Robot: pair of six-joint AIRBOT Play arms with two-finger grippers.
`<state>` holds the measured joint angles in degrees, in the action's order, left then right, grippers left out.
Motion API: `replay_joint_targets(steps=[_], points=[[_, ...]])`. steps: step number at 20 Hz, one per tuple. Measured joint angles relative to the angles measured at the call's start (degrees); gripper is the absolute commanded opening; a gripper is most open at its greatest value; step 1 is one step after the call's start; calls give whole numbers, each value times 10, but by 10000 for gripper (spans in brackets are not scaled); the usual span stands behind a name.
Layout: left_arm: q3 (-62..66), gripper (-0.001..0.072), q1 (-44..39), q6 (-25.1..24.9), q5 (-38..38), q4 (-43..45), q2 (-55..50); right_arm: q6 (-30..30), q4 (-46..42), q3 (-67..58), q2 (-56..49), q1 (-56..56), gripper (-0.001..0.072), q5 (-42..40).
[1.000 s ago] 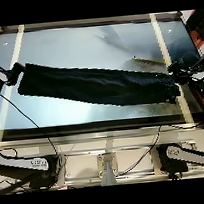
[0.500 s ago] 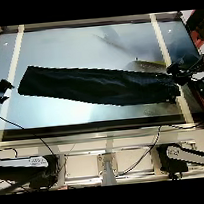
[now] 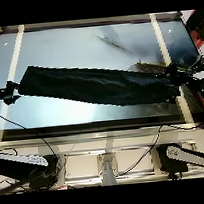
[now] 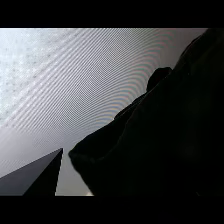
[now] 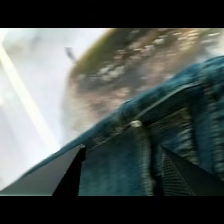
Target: Fold the clothes and pants, and hang the long-sleeved shirts on hangers.
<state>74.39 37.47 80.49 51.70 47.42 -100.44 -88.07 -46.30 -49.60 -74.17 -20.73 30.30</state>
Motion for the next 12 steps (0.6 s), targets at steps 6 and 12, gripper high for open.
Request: replay_joint_targets(steps=[6, 12], points=[[1, 516, -16, -12, -55, -72, -38, 2, 23, -67, 21, 0, 526, 50], [0, 17, -49, -23, -90, -85, -49, 4, 28, -121, 24, 0, 525, 101]])
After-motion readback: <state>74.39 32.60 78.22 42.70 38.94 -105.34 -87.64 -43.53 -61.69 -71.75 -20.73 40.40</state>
